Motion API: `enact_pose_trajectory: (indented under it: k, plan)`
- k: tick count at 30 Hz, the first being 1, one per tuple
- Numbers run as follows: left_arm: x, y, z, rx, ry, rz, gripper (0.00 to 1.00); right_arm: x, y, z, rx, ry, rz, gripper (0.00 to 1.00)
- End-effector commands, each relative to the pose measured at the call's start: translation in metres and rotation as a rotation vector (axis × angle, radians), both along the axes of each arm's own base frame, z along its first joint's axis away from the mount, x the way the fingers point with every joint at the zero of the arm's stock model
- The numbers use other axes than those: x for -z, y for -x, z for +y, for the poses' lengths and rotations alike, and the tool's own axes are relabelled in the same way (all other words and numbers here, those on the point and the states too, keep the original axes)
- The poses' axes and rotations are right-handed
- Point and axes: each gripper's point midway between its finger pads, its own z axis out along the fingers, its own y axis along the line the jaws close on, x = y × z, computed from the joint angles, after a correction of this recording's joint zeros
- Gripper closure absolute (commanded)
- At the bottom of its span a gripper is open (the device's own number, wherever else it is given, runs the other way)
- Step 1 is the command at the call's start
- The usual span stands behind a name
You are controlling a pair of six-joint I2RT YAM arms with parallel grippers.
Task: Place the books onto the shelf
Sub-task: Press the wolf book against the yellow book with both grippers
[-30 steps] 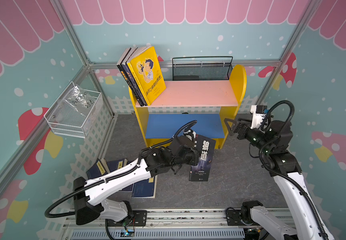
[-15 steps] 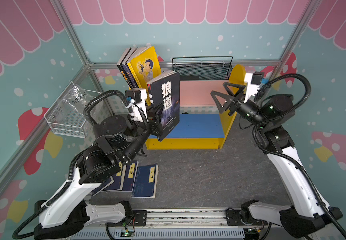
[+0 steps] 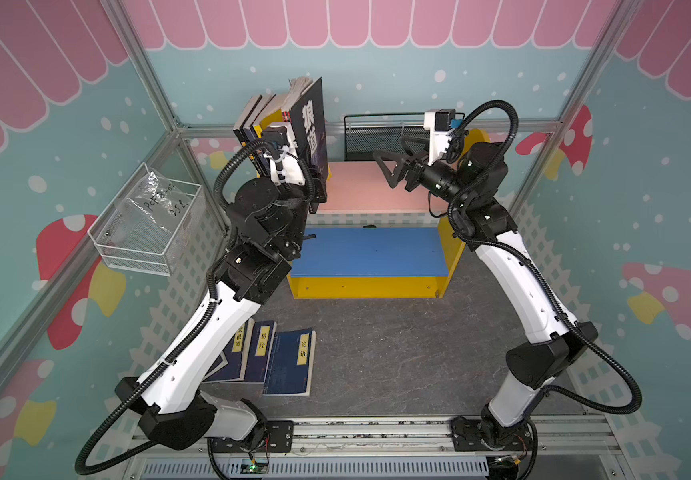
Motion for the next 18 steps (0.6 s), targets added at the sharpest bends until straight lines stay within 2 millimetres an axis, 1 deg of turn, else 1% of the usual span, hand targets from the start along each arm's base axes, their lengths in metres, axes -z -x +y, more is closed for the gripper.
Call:
enact_pose_trajectory:
  k: [1,3,4,6,10,15,18]
  plan:
    - [-0.040,0.007,0.010,0.080,0.117,-0.135,1.00,-0.001,-0.002,0.023,-0.025,0.021,-0.035,0.00]
    - [-0.034,-0.003,0.011,0.088,0.126,-0.118,1.00,0.007,-0.010,0.034,-0.023,0.039,-0.021,0.00]
    - [-0.030,-0.007,0.010,0.096,0.126,-0.112,1.00,0.021,-0.023,0.043,-0.021,0.055,0.005,0.00]
    - [-0.024,-0.013,0.009,0.097,0.120,-0.103,1.00,0.031,-0.033,0.051,-0.012,0.070,0.023,0.00]
    - [-0.013,-0.022,0.006,0.090,0.106,-0.085,1.00,0.058,-0.052,0.065,0.019,0.105,0.063,0.00]
    - [-0.002,-0.029,0.005,0.070,0.084,-0.087,1.00,0.092,-0.064,0.084,0.050,0.162,0.104,0.00]
    - [0.004,-0.033,0.005,0.056,0.064,-0.088,1.00,0.102,-0.066,0.094,0.072,0.180,0.107,0.01]
